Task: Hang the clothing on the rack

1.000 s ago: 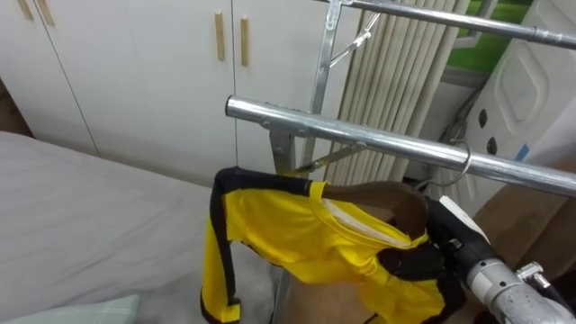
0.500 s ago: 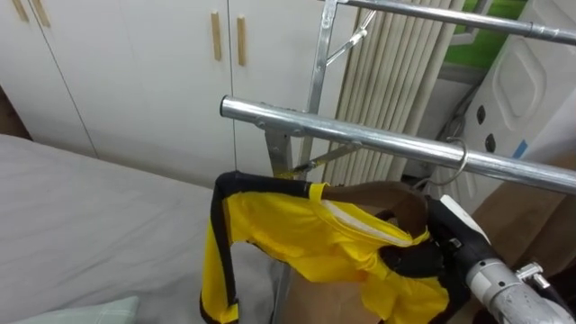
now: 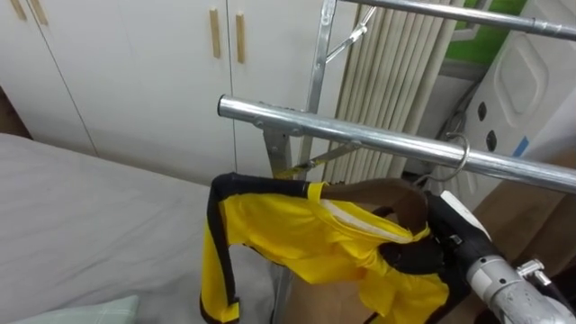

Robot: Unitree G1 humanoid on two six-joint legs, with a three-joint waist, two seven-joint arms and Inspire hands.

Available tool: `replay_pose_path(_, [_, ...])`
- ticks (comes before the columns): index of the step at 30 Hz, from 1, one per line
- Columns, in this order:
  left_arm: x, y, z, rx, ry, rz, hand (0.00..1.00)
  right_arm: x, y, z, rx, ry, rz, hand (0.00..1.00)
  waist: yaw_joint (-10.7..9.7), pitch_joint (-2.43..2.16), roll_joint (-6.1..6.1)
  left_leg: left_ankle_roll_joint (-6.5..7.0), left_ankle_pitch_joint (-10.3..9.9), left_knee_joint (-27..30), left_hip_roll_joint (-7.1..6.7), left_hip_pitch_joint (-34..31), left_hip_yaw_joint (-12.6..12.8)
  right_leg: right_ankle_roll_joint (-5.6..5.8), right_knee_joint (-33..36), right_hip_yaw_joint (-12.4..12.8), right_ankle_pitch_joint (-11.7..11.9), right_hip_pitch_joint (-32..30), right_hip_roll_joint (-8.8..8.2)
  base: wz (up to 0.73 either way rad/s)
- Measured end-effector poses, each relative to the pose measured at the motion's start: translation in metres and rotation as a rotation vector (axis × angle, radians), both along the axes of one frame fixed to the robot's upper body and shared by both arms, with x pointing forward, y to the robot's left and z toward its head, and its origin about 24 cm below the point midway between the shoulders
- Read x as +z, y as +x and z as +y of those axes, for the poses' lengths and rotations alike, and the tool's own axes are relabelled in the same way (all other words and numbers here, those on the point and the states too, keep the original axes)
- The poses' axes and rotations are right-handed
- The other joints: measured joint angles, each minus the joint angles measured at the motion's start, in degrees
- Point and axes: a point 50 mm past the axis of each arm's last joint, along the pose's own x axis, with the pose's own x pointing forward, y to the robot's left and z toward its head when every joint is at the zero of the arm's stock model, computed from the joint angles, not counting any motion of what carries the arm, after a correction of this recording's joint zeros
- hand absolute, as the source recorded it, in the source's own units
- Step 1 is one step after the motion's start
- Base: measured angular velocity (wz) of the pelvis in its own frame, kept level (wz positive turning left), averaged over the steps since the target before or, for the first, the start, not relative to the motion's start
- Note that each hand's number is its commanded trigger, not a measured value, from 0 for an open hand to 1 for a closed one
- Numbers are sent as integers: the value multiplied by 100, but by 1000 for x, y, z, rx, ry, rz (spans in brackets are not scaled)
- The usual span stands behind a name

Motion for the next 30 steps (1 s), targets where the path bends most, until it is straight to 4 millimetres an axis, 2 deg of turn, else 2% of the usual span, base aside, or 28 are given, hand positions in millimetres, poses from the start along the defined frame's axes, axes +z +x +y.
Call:
replay_pose_path(5, [0,-1,0,4,1,10,0,0,0,-1,-17,9,-8,0,4,-29,3,0,0,0,1,2,0,0,0,11,0,2,0,0])
replay_pose_path(9, [0,-1,0,9,1,9,0,1,0,0,-25,86,-7,0,24,-50,8,0,0,0,3,29,18,-4,16,41,3,12,9,-2])
replay_pose_path(15, [-1,-6,0,24,-1,18,0,-3,-3,4,-87,443,14,0,-36,-34,4,0,0,0,3,41,11,-5,-13,32,3,51,7,1])
replay_pose_path(17, [-1,-5,-1,23,0,14,0,-8,-4,5,-131,567,30,0,-103,8,2,0,0,3,0,72,-21,-5,-32,-4,3,105,-10,8])
replay_pose_path(20, [-1,-4,-2,37,-6,9,0,-14,-9,8,-163,676,49,0,-123,27,24,0,-1,-2,-1,88,-2,-4,-24,3,3,109,-4,0])
replay_pose_path(25, [-2,-7,-3,42,-4,14,0,-19,-13,5,-209,727,57,0,-167,44,55,0,-1,-3,-1,103,4,-4,-15,36,3,108,-3,-2])
replay_pose_path(30, [-3,-13,-5,52,3,29,0,-22,-17,4,-220,744,69,0,-178,0,80,0,-1,-3,0,109,17,-4,-11,43,3,109,-1,0])
